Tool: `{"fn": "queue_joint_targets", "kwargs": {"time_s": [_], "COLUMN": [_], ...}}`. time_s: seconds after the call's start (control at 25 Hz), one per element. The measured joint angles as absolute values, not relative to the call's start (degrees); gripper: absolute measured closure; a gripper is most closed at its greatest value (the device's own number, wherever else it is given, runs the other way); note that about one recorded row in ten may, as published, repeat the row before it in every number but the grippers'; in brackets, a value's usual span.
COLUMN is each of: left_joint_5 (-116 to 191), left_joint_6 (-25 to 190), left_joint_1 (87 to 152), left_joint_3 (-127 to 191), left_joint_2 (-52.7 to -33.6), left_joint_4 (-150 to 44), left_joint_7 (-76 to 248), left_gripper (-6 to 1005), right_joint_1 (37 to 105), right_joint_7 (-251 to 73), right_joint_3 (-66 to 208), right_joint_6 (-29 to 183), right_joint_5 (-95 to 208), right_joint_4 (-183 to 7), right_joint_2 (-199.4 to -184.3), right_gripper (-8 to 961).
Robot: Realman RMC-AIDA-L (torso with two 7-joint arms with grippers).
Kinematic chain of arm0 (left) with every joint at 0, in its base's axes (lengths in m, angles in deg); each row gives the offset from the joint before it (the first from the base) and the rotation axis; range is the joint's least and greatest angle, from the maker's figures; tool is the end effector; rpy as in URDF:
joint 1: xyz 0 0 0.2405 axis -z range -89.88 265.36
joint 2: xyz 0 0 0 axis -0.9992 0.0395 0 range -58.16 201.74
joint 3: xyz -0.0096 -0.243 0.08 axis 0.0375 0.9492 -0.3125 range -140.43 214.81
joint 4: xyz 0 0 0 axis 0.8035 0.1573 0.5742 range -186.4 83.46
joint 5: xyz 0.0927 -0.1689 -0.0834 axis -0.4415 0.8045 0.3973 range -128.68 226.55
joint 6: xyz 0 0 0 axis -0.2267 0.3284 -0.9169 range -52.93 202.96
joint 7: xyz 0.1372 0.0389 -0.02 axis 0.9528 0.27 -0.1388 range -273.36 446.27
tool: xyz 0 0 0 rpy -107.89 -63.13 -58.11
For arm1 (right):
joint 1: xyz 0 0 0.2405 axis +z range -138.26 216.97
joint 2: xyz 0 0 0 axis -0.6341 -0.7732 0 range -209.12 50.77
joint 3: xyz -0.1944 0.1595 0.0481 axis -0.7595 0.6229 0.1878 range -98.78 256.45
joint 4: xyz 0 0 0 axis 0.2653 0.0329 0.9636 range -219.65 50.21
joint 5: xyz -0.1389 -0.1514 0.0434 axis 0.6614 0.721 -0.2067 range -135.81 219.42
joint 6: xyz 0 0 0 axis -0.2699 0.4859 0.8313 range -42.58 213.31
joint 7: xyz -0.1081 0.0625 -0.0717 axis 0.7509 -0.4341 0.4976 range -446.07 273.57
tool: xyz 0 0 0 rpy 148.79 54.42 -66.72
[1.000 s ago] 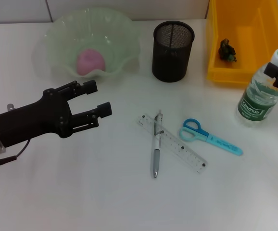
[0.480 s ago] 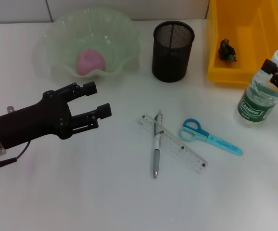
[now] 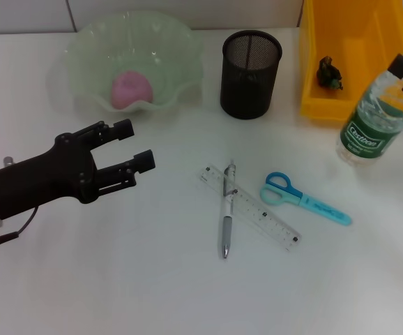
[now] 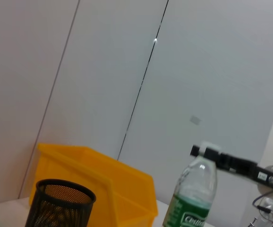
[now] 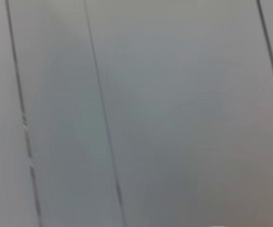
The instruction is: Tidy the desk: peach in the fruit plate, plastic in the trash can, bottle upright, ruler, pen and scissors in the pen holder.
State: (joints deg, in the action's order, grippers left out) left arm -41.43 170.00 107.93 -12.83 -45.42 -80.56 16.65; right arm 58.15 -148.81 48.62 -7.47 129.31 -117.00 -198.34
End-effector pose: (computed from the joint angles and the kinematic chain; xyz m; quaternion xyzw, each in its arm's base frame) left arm -0.2802 0.2790 0.0010 -0.8865 -0.2246 -0.3794 0.1401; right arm 0.3041 0.2951 0.0565 -0.8138 0.1928 0.4262 0.3448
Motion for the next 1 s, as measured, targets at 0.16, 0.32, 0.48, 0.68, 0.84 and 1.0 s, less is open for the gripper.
{"fn": "queue_joint_targets", "kwargs": {"time_s": [0.16,0.32,0.48,0.68,0.84,1.0], "left_joint_5": [-41.4,-41.3,-41.3,-41.5,-41.4,-41.3], "left_joint_6": [170.5,171.0,171.4,172.6,173.1,173.6], "left_joint_1": [106.1,104.9,103.2,101.3,100.4,99.7], "left_joint_3": [-11.7,-11.3,-9.8,-6.1,-4.5,-2.7], "left_joint_2": [-45.06,-44.78,-44.3,-43.81,-43.51,-43.47], "left_joint_4": [-80.6,-80.6,-80.6,-80.5,-80.5,-80.5], "left_joint_7": [16.9,17.3,17.9,18.8,19.2,19.8], "left_gripper": [201,200,200,200,201,201], "right_joint_1": [62.4,66.3,75.3,84.2,88.2,92.2], "right_joint_7": [-155.0,-156.1,-154.3,-149.0,-147.5,-145.4], "right_joint_3": [46.6,42.6,36.7,34.3,32.6,31.9], "right_joint_6": [-10.2,-9.4,-3.1,2.3,5.4,8.8], "right_joint_5": [129.6,129.5,129.4,129.3,129.3,129.3], "right_joint_4": [-118.0,-117.2,-110.1,-101.0,-97.5,-93.1], "right_joint_2": [-198.33,-198.46,-198.73,-198.93,-199.07,-199.09], "right_gripper": [516,516,516,516,516,517]}}
